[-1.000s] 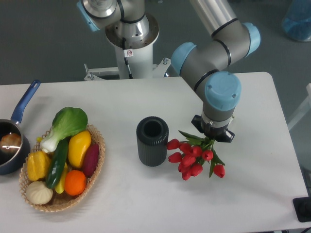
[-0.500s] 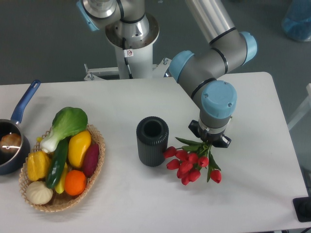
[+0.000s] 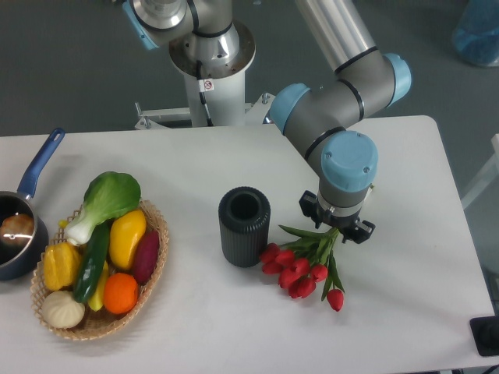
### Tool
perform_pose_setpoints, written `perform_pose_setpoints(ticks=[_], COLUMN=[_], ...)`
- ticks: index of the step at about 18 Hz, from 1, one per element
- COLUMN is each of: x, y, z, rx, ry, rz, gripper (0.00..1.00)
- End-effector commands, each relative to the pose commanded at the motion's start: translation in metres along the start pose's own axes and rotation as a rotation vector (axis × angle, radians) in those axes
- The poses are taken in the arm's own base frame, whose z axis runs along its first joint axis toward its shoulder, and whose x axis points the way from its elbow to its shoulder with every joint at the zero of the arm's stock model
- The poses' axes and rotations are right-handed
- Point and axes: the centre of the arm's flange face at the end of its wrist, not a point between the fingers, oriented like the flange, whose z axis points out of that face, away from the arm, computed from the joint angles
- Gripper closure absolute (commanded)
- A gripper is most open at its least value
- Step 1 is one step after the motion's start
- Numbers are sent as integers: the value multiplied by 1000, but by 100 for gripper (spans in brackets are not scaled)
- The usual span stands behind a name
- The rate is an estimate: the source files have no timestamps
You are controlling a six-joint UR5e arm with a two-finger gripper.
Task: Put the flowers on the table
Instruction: 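Lower the held red tulips onto the table beside the grey vase, then raise the open gripper up away from the tulips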
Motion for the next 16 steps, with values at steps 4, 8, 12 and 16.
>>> perform_pose_setpoints(ticks=[4, 8, 12, 16], x=[-18, -23, -32, -31], y=[13, 31, 44, 45], z=[-29, -50, -54, -51], rx=[72, 88, 116, 116], ry=[-35, -66, -69, -64], rz=[-32, 19, 70, 75], gripper=[0, 0, 0, 0])
